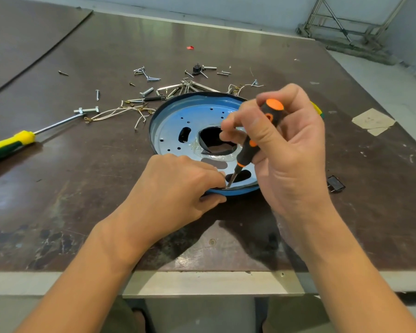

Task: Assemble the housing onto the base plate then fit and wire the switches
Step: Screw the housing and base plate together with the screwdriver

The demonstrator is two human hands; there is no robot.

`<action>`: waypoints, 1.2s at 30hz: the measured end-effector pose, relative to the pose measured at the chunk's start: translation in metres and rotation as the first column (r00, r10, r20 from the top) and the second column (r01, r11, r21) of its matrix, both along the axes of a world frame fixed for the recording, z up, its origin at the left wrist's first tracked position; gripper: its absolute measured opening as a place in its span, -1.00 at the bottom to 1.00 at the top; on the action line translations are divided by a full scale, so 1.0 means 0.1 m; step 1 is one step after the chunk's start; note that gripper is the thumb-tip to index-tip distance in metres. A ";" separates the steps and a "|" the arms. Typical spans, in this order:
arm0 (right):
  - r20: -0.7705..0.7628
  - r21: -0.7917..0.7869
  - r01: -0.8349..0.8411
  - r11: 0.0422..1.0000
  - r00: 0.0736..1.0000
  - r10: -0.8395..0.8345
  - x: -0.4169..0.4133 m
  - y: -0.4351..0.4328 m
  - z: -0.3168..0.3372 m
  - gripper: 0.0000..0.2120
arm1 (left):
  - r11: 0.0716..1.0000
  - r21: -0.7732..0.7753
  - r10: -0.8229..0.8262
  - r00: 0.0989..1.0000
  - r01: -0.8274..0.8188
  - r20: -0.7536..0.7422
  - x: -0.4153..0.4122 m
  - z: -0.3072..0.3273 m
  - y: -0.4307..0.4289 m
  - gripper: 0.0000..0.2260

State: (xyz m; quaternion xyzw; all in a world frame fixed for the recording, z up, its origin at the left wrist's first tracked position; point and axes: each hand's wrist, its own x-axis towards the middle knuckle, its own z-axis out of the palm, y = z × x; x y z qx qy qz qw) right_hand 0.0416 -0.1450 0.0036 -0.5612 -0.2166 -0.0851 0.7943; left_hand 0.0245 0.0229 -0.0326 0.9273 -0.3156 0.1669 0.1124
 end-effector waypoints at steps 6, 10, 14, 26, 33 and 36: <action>-0.068 0.056 -0.079 0.995 0.994 0.083 0.01 -0.01 0.03 -0.84 | 1.000 0.021 0.010 1.000 -0.010 0.007 0.00 0.00 0.00 -0.84; -0.086 0.022 -0.143 0.989 0.986 0.144 0.00 -0.01 0.04 -0.74 | 1.000 0.025 0.005 1.000 -0.004 -0.008 0.00 0.00 -0.01 -0.81; 0.000 -0.024 -0.026 0.999 1.000 0.026 -0.03 0.00 0.04 -0.92 | 1.000 0.019 0.003 1.000 -0.003 -0.012 -0.01 0.01 0.00 -0.84; -0.028 -0.046 -0.040 0.998 0.999 0.039 0.00 -0.01 0.04 -0.89 | 0.999 0.037 0.003 1.000 -0.002 -0.024 0.00 0.00 0.01 -0.81; -0.087 -0.001 -0.137 0.991 0.987 0.136 0.00 -0.01 0.03 -0.92 | 0.999 0.040 -0.026 1.000 0.026 -0.004 0.02 0.02 0.00 -0.79; -0.034 -0.104 -0.122 0.987 0.992 0.119 0.00 0.00 0.02 -0.88 | 0.997 0.074 -0.010 1.000 0.011 -0.014 0.01 0.05 0.00 -0.76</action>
